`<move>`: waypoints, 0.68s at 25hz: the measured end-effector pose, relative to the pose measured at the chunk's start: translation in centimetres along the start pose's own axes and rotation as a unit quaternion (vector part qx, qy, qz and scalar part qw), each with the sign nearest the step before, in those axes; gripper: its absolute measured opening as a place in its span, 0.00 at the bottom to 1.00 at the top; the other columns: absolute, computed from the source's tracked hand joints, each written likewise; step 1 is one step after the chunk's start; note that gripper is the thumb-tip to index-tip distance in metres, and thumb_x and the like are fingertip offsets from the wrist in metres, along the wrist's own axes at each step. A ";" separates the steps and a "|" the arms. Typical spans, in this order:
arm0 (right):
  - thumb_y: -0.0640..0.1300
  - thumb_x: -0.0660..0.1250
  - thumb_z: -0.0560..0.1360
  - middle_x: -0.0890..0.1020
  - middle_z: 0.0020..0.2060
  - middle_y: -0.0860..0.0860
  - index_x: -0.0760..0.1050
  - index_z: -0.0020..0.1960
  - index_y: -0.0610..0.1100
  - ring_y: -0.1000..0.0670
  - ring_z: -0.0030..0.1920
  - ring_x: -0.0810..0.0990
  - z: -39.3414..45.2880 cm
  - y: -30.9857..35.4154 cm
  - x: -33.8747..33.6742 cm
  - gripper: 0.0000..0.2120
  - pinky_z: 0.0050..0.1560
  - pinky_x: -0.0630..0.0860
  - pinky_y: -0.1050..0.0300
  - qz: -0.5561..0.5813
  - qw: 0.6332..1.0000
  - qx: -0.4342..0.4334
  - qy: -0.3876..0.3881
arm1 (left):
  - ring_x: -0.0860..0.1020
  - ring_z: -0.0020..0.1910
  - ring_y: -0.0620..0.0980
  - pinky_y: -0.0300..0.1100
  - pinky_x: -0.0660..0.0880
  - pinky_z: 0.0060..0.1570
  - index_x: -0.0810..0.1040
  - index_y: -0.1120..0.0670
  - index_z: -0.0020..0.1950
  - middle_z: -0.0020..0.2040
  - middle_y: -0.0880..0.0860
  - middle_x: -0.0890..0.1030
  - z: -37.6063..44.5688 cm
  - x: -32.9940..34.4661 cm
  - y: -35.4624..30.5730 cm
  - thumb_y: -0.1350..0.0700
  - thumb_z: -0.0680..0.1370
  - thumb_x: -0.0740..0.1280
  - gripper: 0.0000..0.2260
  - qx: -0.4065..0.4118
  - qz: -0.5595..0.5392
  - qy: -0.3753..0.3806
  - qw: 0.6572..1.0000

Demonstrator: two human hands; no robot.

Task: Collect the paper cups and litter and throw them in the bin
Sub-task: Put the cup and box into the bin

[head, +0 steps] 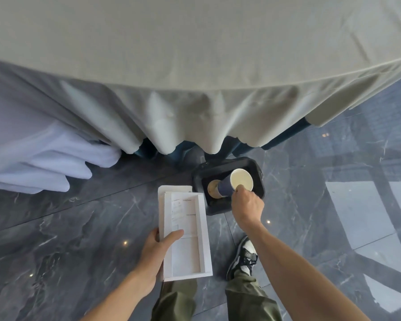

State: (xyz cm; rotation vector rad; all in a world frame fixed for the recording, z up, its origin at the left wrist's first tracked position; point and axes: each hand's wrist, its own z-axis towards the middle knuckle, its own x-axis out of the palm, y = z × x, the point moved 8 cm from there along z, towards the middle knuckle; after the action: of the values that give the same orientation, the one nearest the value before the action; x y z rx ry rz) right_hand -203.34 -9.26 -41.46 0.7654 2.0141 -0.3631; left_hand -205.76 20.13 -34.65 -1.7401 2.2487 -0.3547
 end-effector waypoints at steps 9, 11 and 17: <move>0.47 0.58 0.77 0.82 0.37 0.51 0.77 0.41 0.49 0.45 0.39 0.81 -2.3 -1.1 6.4 0.12 0.45 0.83 0.45 0.213 0.965 0.018 0.153 | 0.84 0.56 0.54 0.46 0.78 0.46 0.75 0.49 0.67 0.58 0.53 0.85 3.3 2.3 -1.8 0.48 0.76 0.76 0.22 0.005 0.022 0.021 1.000; 0.52 0.60 0.79 0.83 0.37 0.49 0.79 0.40 0.48 0.43 0.39 0.83 -3.7 -2.2 4.6 0.14 0.46 0.84 0.44 0.337 0.926 0.070 0.154 | 0.84 0.55 0.54 0.46 0.77 0.45 0.74 0.50 0.67 0.57 0.54 0.85 3.2 3.7 -2.6 0.47 0.76 0.76 0.23 0.009 0.035 0.024 0.999; 0.60 0.63 0.81 0.87 0.52 0.50 0.82 0.59 0.51 0.45 0.55 0.86 -8.4 -3.7 2.2 0.17 0.57 0.82 0.46 0.567 0.756 0.091 0.314 | 0.87 0.50 0.56 0.51 0.84 0.45 0.77 0.49 0.64 0.52 0.54 0.88 5.1 9.7 -2.4 0.29 0.66 0.73 0.34 -0.035 0.036 0.006 0.999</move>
State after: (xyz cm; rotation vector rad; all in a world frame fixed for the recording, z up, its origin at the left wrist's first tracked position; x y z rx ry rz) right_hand -212.11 -6.86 -39.01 2.2653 1.6507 0.4971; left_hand -204.11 10.04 -39.16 -1.6908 2.3523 -0.2750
